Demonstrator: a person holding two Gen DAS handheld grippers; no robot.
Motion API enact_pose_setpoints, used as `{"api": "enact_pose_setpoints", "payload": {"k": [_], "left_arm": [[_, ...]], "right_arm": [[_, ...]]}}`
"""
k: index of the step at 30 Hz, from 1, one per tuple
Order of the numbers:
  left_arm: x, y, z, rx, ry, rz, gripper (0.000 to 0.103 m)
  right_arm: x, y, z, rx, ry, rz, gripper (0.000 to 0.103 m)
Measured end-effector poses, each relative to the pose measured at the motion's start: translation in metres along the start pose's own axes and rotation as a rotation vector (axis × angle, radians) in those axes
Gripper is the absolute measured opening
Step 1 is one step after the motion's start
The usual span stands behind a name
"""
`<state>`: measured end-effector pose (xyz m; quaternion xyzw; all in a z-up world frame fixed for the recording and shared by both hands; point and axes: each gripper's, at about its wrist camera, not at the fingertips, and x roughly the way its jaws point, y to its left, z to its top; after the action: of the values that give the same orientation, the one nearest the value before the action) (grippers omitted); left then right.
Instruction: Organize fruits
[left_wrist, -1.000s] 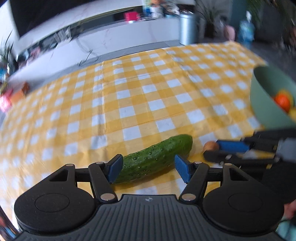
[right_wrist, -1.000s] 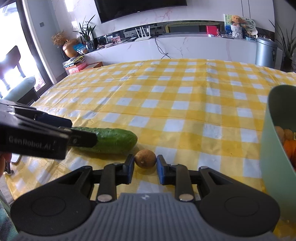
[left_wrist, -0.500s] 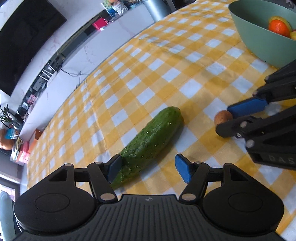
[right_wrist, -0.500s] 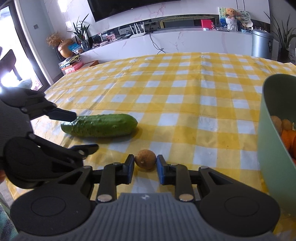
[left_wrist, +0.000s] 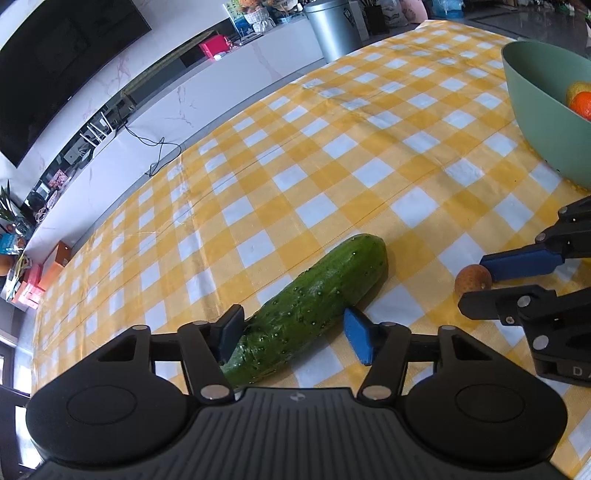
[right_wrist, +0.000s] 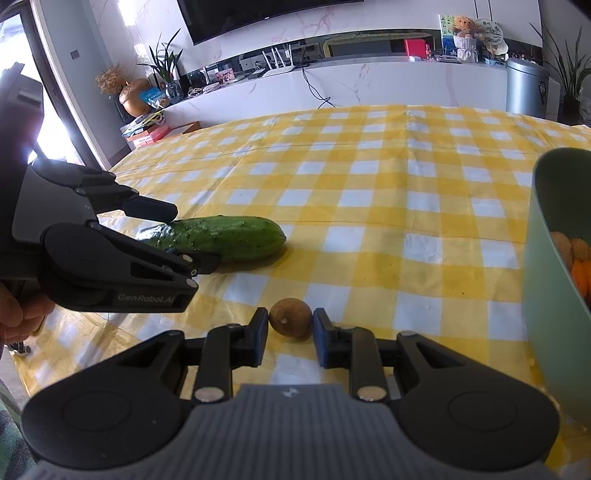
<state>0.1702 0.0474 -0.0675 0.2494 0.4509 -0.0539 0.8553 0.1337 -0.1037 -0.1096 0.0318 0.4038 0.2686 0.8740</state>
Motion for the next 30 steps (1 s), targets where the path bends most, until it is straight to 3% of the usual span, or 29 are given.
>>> {"api": "enact_pose_setpoints", "payload": {"k": [3, 5, 6, 7, 9, 13, 14, 16, 22, 28, 30], "left_arm": [[-0.005, 0.003, 0.005, -0.027, 0.038, -0.002, 0.048], [-0.01, 0.008, 0.009, -0.066, 0.056, -0.026, 0.032], [-0.013, 0.011, 0.012, -0.095, 0.062, -0.038, 0.011], [-0.014, 0.016, 0.014, -0.133, 0.079, -0.062, 0.001], [-0.015, 0.026, 0.016, -0.21, 0.084, -0.142, 0.001], [-0.012, 0.025, 0.015, -0.151, 0.079, -0.113, 0.014], [-0.013, 0.024, 0.014, -0.129, 0.074, -0.123, 0.016], [-0.014, 0.023, 0.012, -0.086, 0.072, -0.146, 0.03], [-0.012, 0.028, 0.008, -0.002, 0.038, -0.202, 0.054], [-0.001, 0.021, 0.014, 0.111, 0.035, -0.18, 0.07], [0.005, 0.017, 0.017, 0.154, 0.041, -0.153, 0.071]], "right_arm": [[0.001, 0.0, 0.001, -0.006, -0.001, -0.003, 0.023], [0.002, 0.0, 0.0, -0.01, 0.001, -0.003, 0.023], [0.001, 0.0, 0.0, -0.011, 0.001, -0.003, 0.023], [0.001, 0.001, 0.0, -0.013, 0.002, -0.003, 0.023], [0.001, 0.001, 0.0, -0.012, 0.002, -0.002, 0.023], [0.0, 0.0, 0.0, -0.007, 0.002, 0.002, 0.023], [0.0, -0.001, 0.0, -0.005, 0.003, 0.003, 0.023], [0.001, -0.001, 0.0, -0.003, 0.003, 0.004, 0.023], [0.002, -0.002, 0.001, 0.004, 0.004, 0.008, 0.023], [0.003, -0.002, 0.001, 0.002, 0.002, 0.009, 0.023], [0.004, -0.002, 0.001, -0.004, 0.003, 0.008, 0.024]]}}
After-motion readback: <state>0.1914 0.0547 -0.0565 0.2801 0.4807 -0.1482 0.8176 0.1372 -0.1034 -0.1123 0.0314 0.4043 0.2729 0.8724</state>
